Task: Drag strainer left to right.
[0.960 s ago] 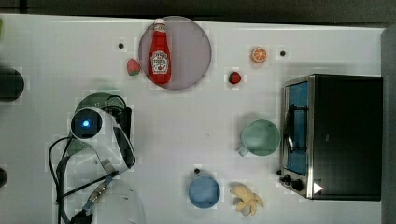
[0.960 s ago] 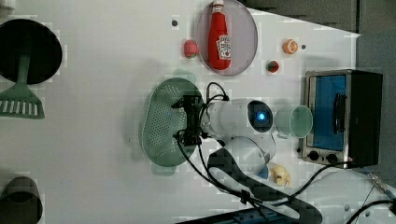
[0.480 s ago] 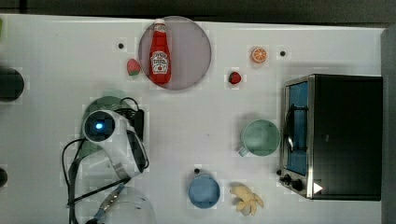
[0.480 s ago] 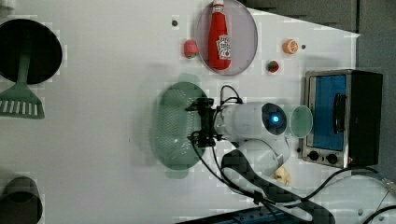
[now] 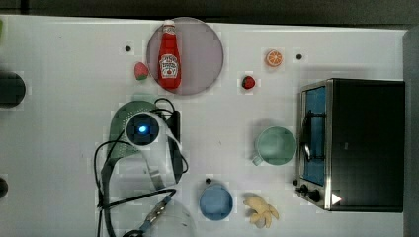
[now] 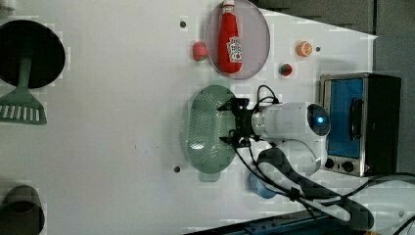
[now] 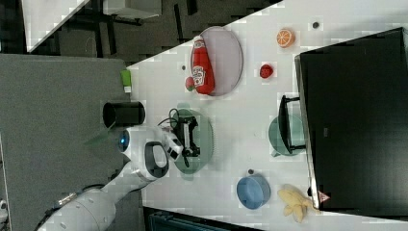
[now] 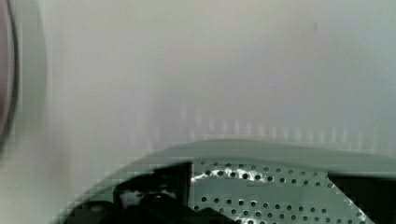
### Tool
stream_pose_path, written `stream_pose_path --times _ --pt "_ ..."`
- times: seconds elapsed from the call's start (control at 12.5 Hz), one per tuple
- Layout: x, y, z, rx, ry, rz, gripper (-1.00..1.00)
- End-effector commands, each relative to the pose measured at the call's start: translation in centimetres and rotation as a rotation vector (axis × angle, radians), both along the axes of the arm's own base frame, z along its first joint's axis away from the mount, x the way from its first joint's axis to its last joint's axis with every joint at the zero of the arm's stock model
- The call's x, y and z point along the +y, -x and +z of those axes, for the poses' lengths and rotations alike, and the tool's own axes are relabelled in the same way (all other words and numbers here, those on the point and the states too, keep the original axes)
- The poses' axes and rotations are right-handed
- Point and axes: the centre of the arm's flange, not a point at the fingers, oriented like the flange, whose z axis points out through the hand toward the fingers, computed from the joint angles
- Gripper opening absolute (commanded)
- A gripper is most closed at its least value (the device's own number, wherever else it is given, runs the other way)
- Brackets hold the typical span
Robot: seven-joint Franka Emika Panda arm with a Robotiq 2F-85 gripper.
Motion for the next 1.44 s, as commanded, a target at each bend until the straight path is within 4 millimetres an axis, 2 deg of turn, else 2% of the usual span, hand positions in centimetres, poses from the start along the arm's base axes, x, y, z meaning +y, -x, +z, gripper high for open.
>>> stream_pose_path --times 0.08,0.72,1.44 --pt "-5.4 -1.2 0.9 -0.012 0.006 0.048 1.0" --pt "-15.2 -1.3 1.1 -0.014 0.041 0.102 1.0" --pt "-23.2 -0.9 1.4 -0.02 0.085 0.17 1.0"
